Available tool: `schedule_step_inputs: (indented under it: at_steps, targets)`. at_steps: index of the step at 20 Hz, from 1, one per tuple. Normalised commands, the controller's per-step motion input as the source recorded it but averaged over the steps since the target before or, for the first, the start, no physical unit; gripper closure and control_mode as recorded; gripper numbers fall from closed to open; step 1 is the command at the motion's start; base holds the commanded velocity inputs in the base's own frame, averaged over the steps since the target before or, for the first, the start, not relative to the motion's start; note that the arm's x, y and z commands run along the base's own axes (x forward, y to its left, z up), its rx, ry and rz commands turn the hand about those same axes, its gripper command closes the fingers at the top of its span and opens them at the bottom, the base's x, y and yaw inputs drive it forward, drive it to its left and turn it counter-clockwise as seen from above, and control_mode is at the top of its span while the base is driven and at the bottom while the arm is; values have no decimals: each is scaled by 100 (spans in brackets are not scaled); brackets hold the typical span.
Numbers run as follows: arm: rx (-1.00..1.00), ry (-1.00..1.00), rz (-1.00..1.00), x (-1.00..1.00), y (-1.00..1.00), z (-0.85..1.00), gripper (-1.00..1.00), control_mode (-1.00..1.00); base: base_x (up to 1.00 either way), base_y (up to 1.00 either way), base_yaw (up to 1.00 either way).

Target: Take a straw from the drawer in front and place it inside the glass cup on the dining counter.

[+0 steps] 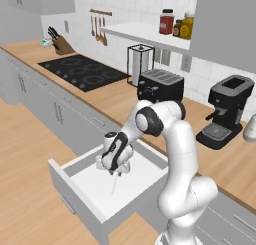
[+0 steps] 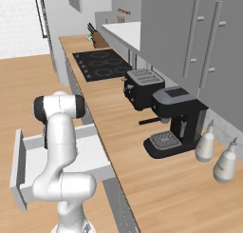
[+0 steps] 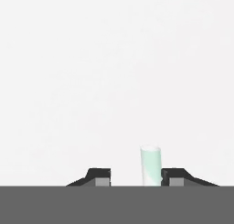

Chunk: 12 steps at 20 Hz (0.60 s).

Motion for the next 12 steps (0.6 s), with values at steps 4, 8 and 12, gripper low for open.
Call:
schedule_step_inputs:
  at_steps: [4, 8, 12]
  targets:
    - [0, -6, -3, -55, -15, -52, 100, -100, 0, 0, 0]
    - [0, -10, -1, -65, -22, -58, 100, -100, 0, 0, 0]
    - [0, -10, 0, -44, -5, -49, 100, -100, 0, 0, 0]
